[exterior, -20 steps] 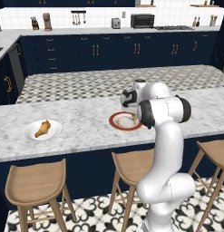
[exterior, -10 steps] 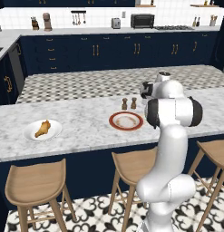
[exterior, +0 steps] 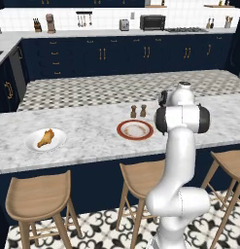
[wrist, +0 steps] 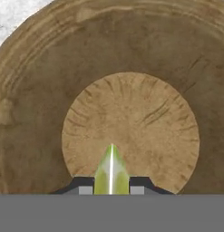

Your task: Pick the chicken drumstick and lemon wedge from their plates and place them in the bowl. Then put the bowl in the fridge.

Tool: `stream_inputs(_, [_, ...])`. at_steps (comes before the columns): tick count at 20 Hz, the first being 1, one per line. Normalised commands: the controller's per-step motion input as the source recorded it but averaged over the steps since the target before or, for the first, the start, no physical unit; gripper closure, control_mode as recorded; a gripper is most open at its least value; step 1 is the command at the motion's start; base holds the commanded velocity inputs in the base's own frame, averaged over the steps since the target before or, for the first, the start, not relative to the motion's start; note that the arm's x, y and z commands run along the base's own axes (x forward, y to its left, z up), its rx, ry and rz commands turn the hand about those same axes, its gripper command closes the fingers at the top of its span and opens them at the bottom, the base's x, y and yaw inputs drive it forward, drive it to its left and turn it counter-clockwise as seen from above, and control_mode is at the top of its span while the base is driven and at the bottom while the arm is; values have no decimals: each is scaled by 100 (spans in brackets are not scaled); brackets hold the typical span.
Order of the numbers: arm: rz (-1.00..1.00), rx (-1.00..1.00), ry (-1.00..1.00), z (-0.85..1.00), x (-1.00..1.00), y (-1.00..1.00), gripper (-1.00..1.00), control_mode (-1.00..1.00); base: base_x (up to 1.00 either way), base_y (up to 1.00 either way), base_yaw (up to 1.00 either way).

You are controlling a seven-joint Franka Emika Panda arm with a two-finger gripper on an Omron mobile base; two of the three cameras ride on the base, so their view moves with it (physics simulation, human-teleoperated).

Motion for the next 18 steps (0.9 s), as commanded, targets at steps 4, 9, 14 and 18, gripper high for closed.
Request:
stream_inputs(4, [3, 0, -1, -44, 0, -3, -100, -100, 0, 0, 0])
stream_inputs(9, [3, -1, -1, 1, 10, 0, -100, -100, 0, 0, 0])
stream_inputs(14, [4, -3, -1, 50, -4, 19, -100, -100, 0, 0, 0])
stream_inputs(18, [11, 0, -1, 67, -73, 89, -100, -100, 0, 0, 0])
